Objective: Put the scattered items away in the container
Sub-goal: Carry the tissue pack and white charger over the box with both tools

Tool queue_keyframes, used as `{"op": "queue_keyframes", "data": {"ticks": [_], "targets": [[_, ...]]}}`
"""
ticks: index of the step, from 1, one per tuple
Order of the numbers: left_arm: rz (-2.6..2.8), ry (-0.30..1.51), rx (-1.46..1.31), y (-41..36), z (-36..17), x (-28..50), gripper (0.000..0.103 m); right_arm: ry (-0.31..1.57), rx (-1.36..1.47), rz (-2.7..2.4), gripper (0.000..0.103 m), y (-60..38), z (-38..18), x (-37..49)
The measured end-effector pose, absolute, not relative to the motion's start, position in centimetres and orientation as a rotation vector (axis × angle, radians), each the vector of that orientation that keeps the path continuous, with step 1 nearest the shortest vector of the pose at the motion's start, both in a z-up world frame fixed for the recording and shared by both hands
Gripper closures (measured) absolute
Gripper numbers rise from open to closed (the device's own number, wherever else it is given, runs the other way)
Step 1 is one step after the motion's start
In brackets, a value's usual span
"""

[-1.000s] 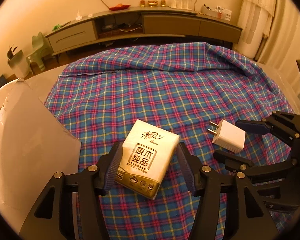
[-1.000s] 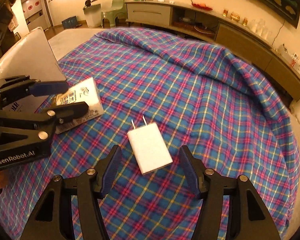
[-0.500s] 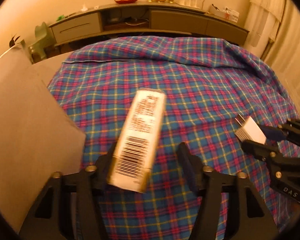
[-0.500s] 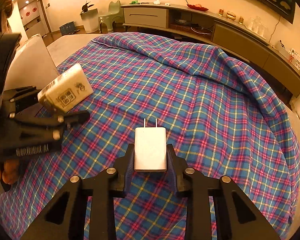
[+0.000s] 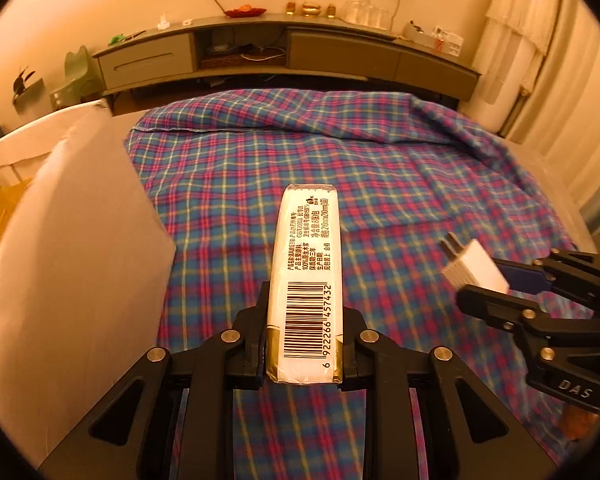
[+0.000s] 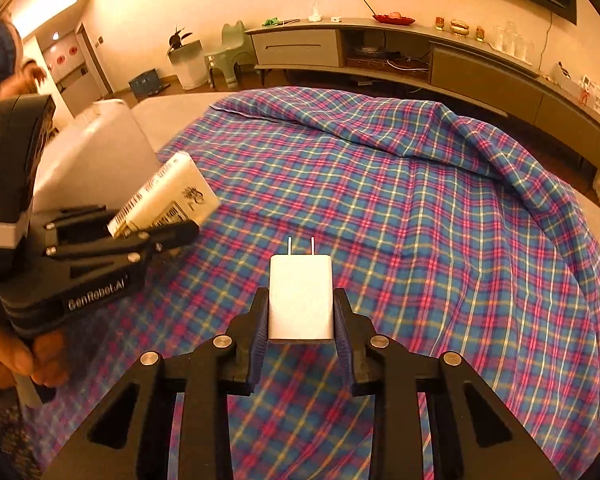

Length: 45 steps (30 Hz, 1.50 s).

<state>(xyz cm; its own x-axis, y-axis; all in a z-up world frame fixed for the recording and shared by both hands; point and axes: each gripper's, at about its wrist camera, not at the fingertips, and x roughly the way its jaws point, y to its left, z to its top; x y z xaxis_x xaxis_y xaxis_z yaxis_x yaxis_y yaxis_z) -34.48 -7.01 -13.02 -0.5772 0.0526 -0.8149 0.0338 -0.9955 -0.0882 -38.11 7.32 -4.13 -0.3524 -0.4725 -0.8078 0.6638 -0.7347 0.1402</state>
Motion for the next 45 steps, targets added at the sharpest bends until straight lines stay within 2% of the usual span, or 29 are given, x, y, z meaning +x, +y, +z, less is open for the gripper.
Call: {"op": "queue_keyframes", "data": {"ticks": [21, 45], "targets": [[2.681, -0.252, -1.308, -5.9, -7.5, -18.9, 0.079, 0.202, 1.097, -2.097, 0.071, 8.7, 1.8, -23.9], [2.73, -0.364, -1.153, -10.3, -2.1, -9.6, 0.079, 0.271, 0.975, -2.049, 0.071, 5.4, 8.0, -13.6]]}}
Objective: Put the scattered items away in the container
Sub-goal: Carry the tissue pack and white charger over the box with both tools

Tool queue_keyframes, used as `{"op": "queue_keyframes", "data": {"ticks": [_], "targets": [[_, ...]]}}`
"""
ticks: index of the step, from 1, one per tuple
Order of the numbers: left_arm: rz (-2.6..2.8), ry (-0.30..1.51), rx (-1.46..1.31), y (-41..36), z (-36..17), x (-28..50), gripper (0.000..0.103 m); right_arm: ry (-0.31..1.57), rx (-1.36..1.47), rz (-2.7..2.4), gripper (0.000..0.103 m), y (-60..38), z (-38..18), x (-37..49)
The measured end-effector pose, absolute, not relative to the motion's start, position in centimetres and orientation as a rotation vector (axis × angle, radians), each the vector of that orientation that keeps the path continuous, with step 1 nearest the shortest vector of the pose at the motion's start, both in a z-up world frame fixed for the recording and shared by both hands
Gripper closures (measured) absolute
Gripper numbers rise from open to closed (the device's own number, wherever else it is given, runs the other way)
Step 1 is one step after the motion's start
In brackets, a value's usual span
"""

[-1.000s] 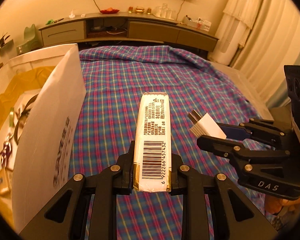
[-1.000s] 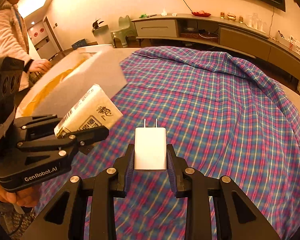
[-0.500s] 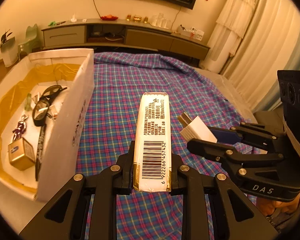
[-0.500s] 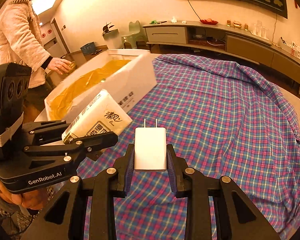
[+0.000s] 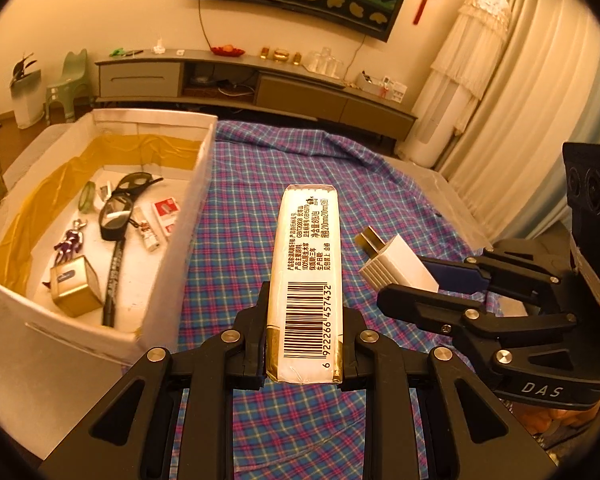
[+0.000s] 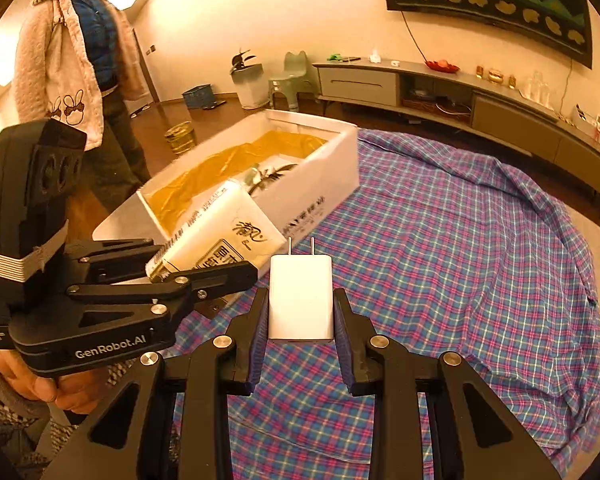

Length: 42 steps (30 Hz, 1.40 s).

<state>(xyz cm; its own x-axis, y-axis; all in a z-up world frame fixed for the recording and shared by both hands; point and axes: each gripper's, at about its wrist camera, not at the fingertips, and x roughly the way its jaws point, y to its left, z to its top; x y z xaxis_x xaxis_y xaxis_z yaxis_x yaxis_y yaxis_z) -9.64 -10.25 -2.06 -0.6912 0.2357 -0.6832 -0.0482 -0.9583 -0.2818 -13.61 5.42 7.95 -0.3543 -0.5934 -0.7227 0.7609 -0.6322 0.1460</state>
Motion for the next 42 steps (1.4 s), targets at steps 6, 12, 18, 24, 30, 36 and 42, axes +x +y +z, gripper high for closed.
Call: {"op": "queue_keyframes", "data": {"ticks": [6, 12, 18, 24, 30, 36, 42], "targets": [[2.742, -0.408, -1.116, -12.1, -1.2, -8.1, 0.079, 0.301, 0.938, -2.025, 0.071, 3.6, 9.3, -12.1], [2.764, -0.45, -1.083, -14.5, -0.4, -6.8, 0.079, 0.335, 0.907, -1.997, 0.071, 1.5, 10.4, -11.2], [2.803, -0.501, -1.058, -17.5, 0.3, -6.2, 0.079, 0.361, 0.882, -1.981, 0.071, -0.4, 11.4, -11.1], [2.847, -0.56, -1.027, -20.5, 0.9, -6.5, 0.079, 0.384, 0.865, -1.969, 0.071, -2.4, 12.3, -11.9], [2.879, -0.635, -1.028, -23.3, 0.4, -7.4, 0.079, 0.414, 0.85, -1.965, 0.071, -4.5, 13.0, -13.2], [2.866, -0.671, -1.063, -24.6, -0.7, -8.9, 0.079, 0.435, 0.864, -1.958, 0.071, -6.9, 12.9, -15.1], [2.836, -0.641, -1.114, -24.3, -1.8, -11.0, 0.079, 0.459, 0.881, -1.968, 0.071, -9.7, 12.3, -17.9]]}}
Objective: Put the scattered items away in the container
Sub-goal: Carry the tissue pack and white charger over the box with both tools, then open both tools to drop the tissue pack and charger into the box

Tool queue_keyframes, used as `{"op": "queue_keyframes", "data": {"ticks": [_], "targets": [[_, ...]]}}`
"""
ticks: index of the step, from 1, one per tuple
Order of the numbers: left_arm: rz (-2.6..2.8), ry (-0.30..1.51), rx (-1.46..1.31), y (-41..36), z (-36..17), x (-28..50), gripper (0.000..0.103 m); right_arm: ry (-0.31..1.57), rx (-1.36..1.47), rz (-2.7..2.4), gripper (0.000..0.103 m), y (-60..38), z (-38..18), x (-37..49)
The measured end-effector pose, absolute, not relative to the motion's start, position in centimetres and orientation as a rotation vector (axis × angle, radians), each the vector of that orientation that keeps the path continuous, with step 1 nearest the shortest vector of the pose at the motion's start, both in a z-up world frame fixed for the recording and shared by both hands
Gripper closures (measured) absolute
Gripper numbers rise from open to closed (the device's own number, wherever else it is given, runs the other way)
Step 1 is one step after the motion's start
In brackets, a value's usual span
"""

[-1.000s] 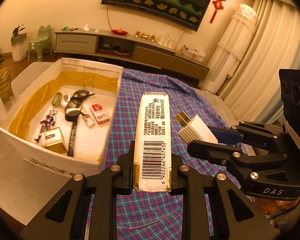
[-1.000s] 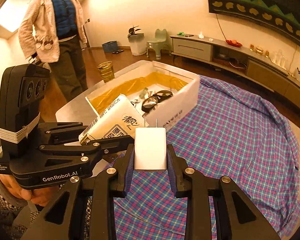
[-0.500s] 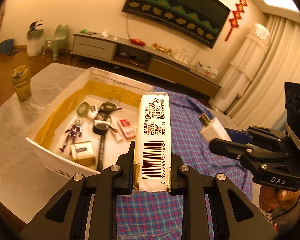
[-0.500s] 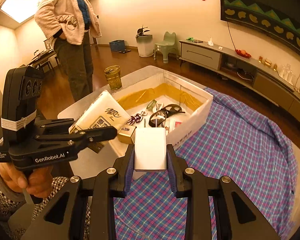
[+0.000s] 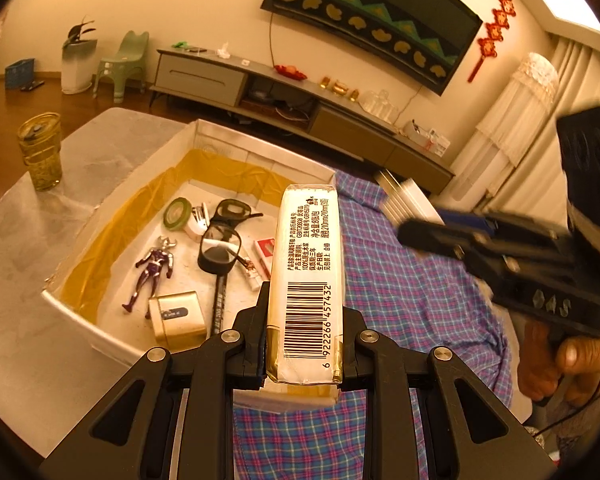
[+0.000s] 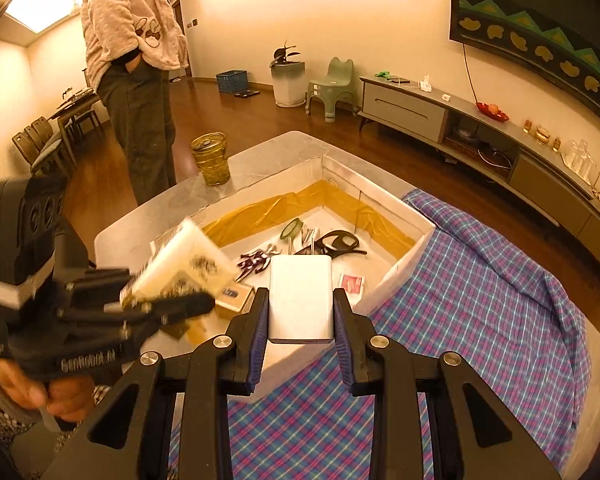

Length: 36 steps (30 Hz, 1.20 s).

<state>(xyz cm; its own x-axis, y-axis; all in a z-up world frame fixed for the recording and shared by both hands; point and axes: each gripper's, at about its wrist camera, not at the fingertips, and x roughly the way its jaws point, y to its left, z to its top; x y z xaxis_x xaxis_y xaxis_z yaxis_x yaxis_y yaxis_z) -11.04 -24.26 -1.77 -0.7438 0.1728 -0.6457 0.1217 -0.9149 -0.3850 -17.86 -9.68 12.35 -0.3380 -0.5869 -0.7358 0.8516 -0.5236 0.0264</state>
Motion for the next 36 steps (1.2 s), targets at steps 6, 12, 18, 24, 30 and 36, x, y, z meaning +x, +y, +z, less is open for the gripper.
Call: {"op": "queue_keyframes", "data": {"ticks": [6, 12, 18, 24, 30, 36], "targets": [[2.791, -0.585, -1.184, -23.0, -3.1, -13.1, 0.079, 0.498, 0.904, -1.981, 0.071, -12.8, 11.4, -20.9], [2.749, -0.553, -1.268, -22.8, -4.6, -14.4, 0.079, 0.553, 0.928, -1.987, 0.071, -15.6, 9.9, -23.2], [2.711, -0.526, -1.329, -22.9, -6.0, -15.1, 0.078, 0.606, 0.976, -2.011, 0.071, -17.4, 7.6, -26.1], [2.702, -0.511, -1.332, -23.0, -6.6, -15.6, 0.078, 0.639, 1.01, -2.041, 0.071, -18.5, 5.8, -28.6], [2.73, -0.51, -1.31, -23.3, -6.6, -15.3, 0.057, 0.669, 0.994, -2.095, 0.054, -18.7, 4.7, -30.0], [2.757, -0.54, -1.291, -24.2, -6.4, -14.6, 0.057, 0.632, 0.994, -2.095, 0.054, -18.2, 4.9, -30.1]]}}
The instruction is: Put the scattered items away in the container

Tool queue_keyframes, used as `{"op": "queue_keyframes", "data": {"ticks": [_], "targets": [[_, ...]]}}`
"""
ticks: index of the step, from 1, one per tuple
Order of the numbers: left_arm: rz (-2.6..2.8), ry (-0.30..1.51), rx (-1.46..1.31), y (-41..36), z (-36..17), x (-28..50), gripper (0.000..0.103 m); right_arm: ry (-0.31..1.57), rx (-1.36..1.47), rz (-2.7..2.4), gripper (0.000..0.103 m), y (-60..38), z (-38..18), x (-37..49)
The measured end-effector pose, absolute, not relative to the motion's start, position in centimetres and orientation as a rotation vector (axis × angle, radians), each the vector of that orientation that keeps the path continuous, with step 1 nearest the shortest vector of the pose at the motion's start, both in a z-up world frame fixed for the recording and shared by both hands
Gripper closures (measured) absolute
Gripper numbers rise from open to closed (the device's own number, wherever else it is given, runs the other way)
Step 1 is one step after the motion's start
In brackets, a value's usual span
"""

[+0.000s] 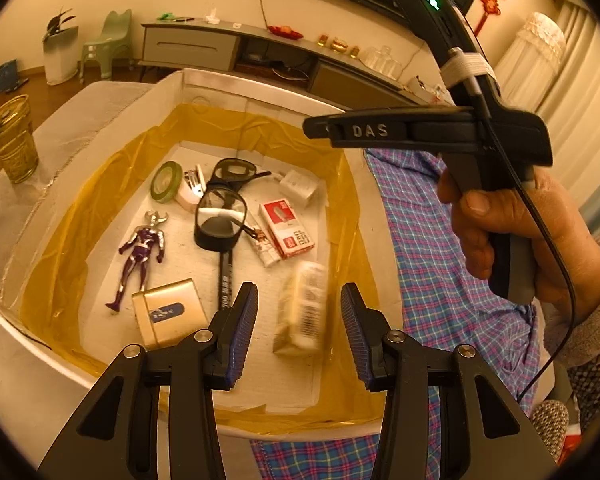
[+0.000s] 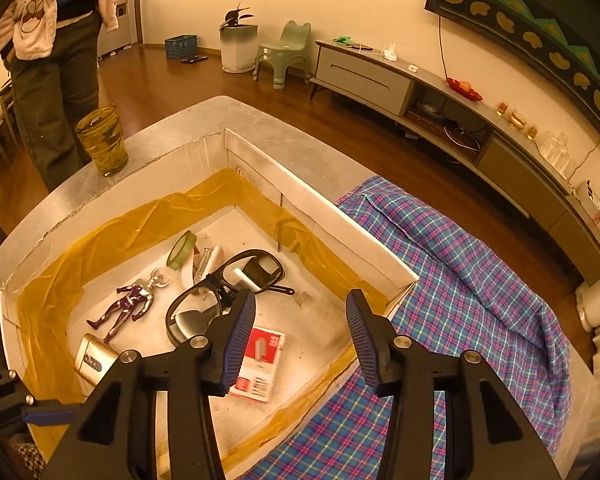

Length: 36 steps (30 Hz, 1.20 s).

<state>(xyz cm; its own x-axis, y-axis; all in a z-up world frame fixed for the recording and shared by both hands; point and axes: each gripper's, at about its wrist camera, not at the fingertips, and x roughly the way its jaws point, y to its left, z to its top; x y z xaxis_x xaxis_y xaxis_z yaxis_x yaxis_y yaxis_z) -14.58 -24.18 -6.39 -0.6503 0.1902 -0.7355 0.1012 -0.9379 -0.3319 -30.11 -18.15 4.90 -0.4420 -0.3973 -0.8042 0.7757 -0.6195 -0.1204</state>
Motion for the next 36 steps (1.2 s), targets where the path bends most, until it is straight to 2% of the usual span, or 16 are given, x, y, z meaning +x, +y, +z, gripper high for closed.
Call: {"op": "queue_keyframes", "data": {"ticks": [17, 21, 25, 30, 36], "targets": [[2.888, -0.407, -1.254, -23.1, -4.4, -12.0, 0.057, 0.589, 0.988, -2.012, 0.054, -16.0, 5.5, -25.4], [2.962, -0.306, -1.246, -22.4, -3.4, -11.0, 0.056, 0.568, 0.98, -1.992, 0.054, -14.6, 6.0, -23.3], [3.006, -0.216, -1.244, -21.5, -2.6, -10.1, 0.047, 0.523, 0.977, -1.972, 0.054, -12.5, 6.4, -21.0], [3.008, -0.215, -1.266, -20.6, -2.4, -9.3, 0.046, 0.473, 0.951, -1.958, 0.054, -9.8, 7.1, -17.7], [3.058, -0.161, -1.219, -18.9, -1.6, -7.4, 0.037, 0.493, 0.889, -1.966, 0.05, -6.5, 7.7, -13.5]]}}
